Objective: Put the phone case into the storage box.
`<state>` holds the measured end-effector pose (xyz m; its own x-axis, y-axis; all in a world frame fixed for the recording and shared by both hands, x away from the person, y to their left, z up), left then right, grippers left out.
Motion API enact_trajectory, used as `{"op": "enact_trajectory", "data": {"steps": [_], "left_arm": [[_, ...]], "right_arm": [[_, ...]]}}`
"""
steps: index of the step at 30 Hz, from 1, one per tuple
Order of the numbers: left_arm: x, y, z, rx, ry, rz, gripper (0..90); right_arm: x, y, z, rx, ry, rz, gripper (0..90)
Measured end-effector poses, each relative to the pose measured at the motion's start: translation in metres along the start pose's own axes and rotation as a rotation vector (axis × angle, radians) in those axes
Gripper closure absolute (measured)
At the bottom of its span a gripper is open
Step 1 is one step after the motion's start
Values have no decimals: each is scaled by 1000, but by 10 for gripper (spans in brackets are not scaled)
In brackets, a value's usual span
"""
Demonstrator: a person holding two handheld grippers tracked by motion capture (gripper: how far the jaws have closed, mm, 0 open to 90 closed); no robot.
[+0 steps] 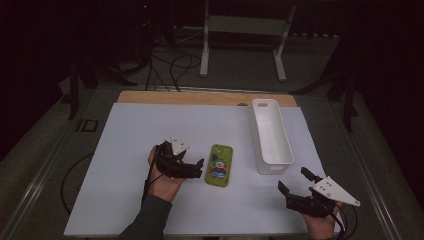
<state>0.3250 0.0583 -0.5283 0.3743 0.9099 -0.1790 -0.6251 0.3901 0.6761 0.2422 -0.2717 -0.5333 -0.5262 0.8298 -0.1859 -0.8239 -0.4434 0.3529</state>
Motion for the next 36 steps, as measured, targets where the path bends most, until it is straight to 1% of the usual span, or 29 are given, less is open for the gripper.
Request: {"op": "enact_trajectory", "data": {"steps": [2,6,11,14,15,18,24,29,32,36], "left_arm": [[-2,-2,1,0,3,-2,0],[-6,-6,2,6,-9,2,0],[-11,-10,4,12,-10,0,0],[-11,-10,4,12,-10,0,0],[-15,-13,5,14,-9,1,0],[-15,-13,5,14,-9,2,0],[-22,-20,7,17,-8,0,0],[-25,-24,7,19,-8,3,0],[-28,-27,7,18,-1,3,0],[-32,-32,5,25,-3,5,0]], "right_arm": [[0,0,0,0,0,0,80],[-1,0,1,-4,-4,-1,80],[-1,0,1,-5,-4,-2,80],[-1,0,1,-5,-4,-3,80],[-1,0,1,-5,-5,-3,80],[-1,0,1,-6,-5,-4,80],[0,0,2,-6,-5,-4,80],[-1,0,2,-6,-5,-5,80],[-1,0,2,-6,-5,-5,80],[-1,0,2,-5,-6,-6,80]]}}
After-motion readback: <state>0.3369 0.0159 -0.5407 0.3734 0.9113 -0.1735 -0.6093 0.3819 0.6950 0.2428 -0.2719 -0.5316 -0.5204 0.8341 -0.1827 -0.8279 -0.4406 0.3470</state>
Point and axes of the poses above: each handheld gripper's, and its own axes: y roughly backward along the jaws, z roughly out of its top, x roughly to its left, the point moved 7 cm from there along -y, roughly forward along the jaws, and after that the axes turned 14 degrees about y, right-handed, at the moved point
